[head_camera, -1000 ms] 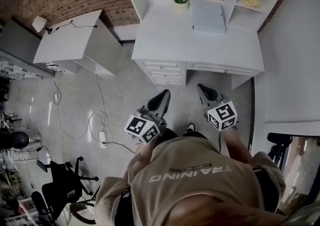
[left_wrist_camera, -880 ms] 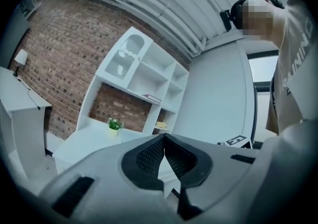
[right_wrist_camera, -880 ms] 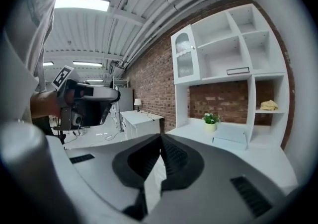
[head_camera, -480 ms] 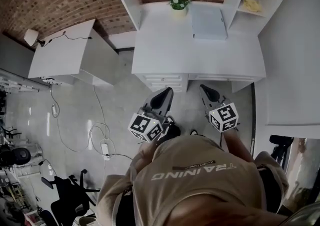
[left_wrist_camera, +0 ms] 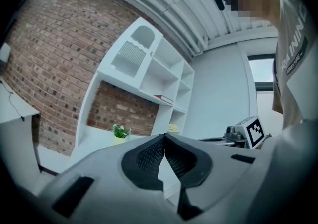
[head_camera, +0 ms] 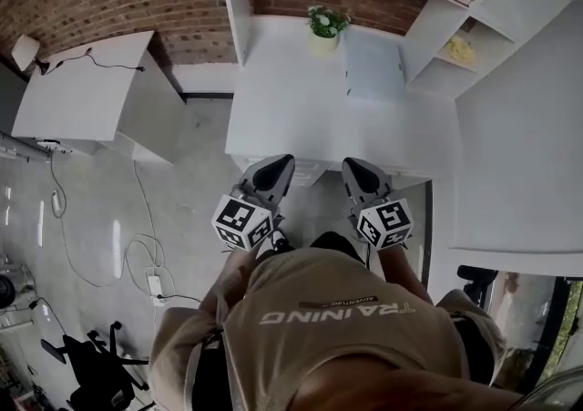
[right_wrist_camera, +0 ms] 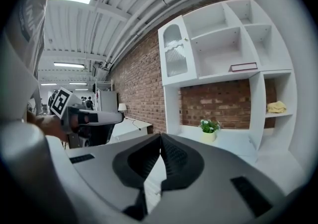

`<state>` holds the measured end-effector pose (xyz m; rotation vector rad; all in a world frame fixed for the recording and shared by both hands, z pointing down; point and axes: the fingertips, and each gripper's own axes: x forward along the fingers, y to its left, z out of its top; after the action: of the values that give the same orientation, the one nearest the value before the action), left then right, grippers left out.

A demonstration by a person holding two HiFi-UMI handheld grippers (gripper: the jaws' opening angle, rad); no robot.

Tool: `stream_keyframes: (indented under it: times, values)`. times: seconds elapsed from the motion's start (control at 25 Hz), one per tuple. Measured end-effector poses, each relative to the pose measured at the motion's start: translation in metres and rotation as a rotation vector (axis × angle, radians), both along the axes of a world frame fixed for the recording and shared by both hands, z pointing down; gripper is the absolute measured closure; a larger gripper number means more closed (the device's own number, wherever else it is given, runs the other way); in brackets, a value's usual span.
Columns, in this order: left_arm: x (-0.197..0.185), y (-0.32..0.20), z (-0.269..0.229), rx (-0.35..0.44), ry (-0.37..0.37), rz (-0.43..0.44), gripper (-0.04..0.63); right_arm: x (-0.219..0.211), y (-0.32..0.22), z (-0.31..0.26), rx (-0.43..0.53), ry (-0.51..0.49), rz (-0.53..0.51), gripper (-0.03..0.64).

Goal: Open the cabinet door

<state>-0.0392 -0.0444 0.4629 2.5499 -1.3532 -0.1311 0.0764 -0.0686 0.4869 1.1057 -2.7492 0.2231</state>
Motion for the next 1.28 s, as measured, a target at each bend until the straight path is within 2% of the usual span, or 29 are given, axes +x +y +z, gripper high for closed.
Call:
stream_keyframes:
  times: [0.16,0.36,0.48,0.6,0.76,0.96,1.16,1.28]
  values:
    - [-0.019,-0.022,0.007,-0.031,0.037,-0.016,0.588,-0.005,-0.016,0.007,-0.029,0.055,0.002,0.603]
    - [-0.031,-0.062,0.014,-0.077,0.11,-0.034,0.588,-0.008,-0.063,-0.005,0.002,0.017,0.037,0.603]
    - [-0.019,-0.091,0.003,-0.046,0.074,-0.025,0.588,0.001,-0.097,-0.004,0.026,0.011,0.035,0.603]
    - [-0.003,-0.116,-0.013,-0.017,0.045,-0.026,0.588,0.017,-0.127,0.003,0.011,-0.018,0.043,0.603]
    - [-0.002,-0.152,-0.02,-0.026,-0.048,-0.028,0.588,0.022,-0.173,0.01,0.002,-0.072,0.077,0.603]
    - [0.008,-0.202,-0.027,-0.011,-0.059,-0.077,0.588,0.019,-0.226,0.009,0.018,-0.07,0.0,0.603]
    - [0.019,-0.232,-0.027,-0.032,0.044,-0.101,0.588,0.014,-0.265,0.007,0.031,-0.066,-0.073,0.603]
    - [0.012,-0.244,-0.027,-0.045,0.039,-0.113,0.588,-0.001,-0.276,-0.004,0.05,-0.073,-0.113,0.601]
